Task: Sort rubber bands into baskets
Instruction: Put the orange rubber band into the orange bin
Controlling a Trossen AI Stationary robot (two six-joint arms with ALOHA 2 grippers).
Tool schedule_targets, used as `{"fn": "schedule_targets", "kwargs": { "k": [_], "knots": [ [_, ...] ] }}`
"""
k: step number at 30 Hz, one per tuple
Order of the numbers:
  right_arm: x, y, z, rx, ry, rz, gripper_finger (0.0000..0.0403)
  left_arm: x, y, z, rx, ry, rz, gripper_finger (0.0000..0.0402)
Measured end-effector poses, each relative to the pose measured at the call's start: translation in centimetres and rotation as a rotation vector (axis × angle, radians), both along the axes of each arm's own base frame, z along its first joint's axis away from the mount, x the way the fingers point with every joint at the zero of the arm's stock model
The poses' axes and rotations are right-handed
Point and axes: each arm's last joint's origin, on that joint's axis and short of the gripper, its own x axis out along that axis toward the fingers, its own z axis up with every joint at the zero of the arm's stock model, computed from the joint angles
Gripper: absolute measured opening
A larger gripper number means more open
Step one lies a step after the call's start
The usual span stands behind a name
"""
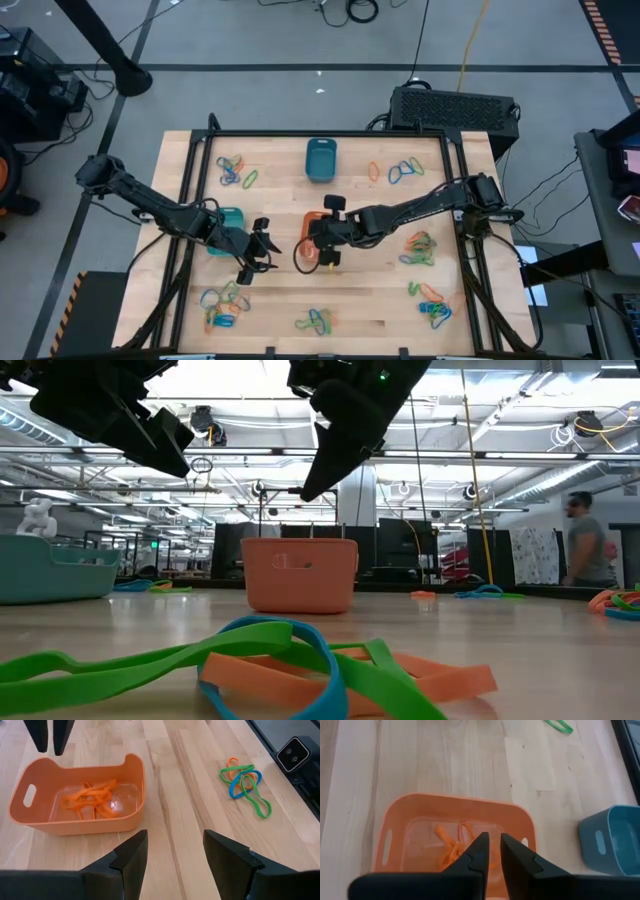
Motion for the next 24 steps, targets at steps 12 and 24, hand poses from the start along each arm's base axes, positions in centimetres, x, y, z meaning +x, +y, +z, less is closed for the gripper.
{"fn": "schedule_targets", "kwargs": {
  "k": [12,24],
  "knots": [
    [-0.1,1.1,0.6,0.123,-0.033,0.056,0.0097,-0.2,-0.2,-0.2,-0.122,0.064,0.028,0.0198],
    [0.2,8.4,1.5,0.3,-0.225,0.385,0.0094,-3.8,-5.3,-0.6,-0.353,0.271,0.002,0.0198]
  ]
}}
